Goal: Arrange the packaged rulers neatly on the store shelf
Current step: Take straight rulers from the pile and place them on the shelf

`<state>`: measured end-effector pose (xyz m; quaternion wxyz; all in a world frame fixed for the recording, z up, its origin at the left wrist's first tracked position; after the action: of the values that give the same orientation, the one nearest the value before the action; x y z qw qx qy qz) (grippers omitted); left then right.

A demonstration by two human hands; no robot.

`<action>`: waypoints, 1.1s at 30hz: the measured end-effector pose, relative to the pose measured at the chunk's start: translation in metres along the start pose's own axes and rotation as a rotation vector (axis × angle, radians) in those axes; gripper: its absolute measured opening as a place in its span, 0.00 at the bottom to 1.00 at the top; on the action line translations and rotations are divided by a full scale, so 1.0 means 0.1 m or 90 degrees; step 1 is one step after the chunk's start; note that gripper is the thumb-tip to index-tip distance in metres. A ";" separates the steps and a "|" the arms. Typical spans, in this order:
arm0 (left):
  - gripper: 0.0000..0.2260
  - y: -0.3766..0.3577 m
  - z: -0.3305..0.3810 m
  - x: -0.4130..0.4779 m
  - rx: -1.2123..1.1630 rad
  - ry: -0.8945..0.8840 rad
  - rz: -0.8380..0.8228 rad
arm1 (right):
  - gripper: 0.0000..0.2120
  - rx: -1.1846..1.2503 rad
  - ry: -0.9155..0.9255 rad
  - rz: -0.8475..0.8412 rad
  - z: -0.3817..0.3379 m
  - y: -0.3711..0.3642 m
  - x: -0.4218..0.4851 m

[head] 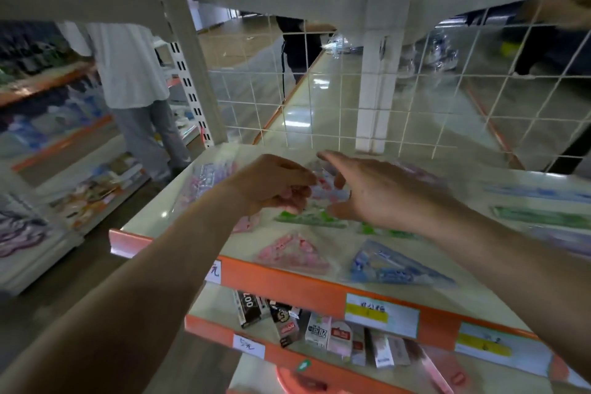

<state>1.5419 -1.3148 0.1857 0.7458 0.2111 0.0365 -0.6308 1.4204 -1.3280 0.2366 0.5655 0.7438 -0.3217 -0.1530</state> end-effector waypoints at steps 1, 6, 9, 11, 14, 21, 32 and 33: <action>0.07 0.01 0.00 0.00 0.010 -0.003 -0.008 | 0.34 -0.013 0.003 -0.008 -0.03 -0.04 0.03; 0.08 0.13 -0.06 -0.01 0.028 -0.007 -0.008 | 0.28 -0.011 0.026 -0.032 -0.18 -0.18 0.18; 0.06 0.18 -0.12 -0.02 0.045 0.002 -0.026 | 0.37 -0.015 0.046 -0.045 -0.28 -0.23 0.20; 0.06 0.21 -0.19 -0.03 0.051 0.018 -0.034 | 0.32 -0.034 0.057 -0.067 -0.36 -0.28 0.21; 0.07 0.35 -0.26 -0.03 0.112 0.031 0.005 | 0.25 -0.043 0.017 -0.138 -0.35 -0.41 0.21; 0.05 0.72 -0.31 -0.03 0.115 0.037 0.091 | 0.27 -0.100 -0.006 -0.348 -0.40 -0.77 0.05; 0.06 1.21 -0.28 -0.10 0.096 0.020 0.176 | 0.30 -0.072 -0.043 -0.365 -0.43 -0.83 0.13; 0.06 1.28 -0.29 -0.11 0.091 0.019 0.186 | 0.28 -0.065 -0.041 -0.336 -0.45 -0.79 0.20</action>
<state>1.6678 -1.2796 0.1972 0.8119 0.2764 -0.0284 -0.5134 1.4858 -1.2952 0.1793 0.5323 0.7671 -0.1266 -0.3348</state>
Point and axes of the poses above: each hand's wrist, its own x-axis towards the middle knuckle, its own y-axis out of the back of the hand, z = x × y, the point moved 10 cm from there along x, towards the middle knuckle, and after that the axes turned 3 degrees about x, right-handed, at the moved point
